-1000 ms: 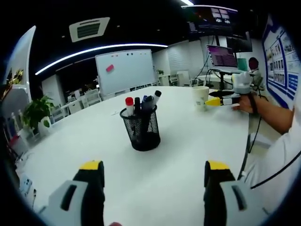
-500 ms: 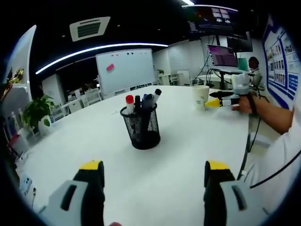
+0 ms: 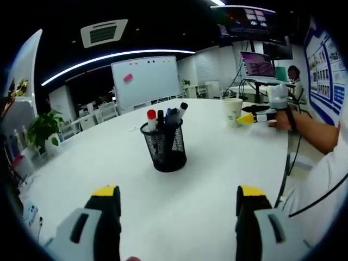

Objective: Place the scattered laser pointers and whiteboard markers into the pen holder and stack the scattered paper cups together

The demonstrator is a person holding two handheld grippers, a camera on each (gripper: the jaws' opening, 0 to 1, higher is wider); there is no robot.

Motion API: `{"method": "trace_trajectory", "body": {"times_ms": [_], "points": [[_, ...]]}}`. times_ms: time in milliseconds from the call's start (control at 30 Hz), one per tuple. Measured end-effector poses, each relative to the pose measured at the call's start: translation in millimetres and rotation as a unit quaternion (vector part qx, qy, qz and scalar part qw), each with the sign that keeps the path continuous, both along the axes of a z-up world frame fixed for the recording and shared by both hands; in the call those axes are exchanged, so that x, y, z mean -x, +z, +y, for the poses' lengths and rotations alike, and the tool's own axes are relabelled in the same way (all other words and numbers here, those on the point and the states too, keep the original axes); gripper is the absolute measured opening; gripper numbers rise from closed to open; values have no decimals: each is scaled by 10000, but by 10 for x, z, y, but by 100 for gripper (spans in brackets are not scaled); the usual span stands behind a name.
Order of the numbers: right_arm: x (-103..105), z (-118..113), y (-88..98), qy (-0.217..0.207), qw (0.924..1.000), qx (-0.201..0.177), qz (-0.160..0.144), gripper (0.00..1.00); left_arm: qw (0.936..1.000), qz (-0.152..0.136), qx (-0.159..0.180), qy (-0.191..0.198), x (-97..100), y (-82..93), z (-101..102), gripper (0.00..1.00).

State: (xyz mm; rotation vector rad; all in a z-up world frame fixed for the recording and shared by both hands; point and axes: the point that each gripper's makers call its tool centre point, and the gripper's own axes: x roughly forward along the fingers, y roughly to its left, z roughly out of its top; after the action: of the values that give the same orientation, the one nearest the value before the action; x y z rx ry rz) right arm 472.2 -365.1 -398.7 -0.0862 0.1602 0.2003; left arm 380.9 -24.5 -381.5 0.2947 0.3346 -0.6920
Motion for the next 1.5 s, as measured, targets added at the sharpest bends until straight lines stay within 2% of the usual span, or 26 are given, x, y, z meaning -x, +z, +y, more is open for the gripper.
{"method": "trace_trajectory", "body": {"times_ms": [833,1500], "points": [[-83,-23,-76,-51,9997,142,209,78,9999,-28,-64,-82,-12,28,-20,88],[-138,2,-171,-23,9986,303,433,78,9999,24,-117,-51,14,-27,21,88]]}}
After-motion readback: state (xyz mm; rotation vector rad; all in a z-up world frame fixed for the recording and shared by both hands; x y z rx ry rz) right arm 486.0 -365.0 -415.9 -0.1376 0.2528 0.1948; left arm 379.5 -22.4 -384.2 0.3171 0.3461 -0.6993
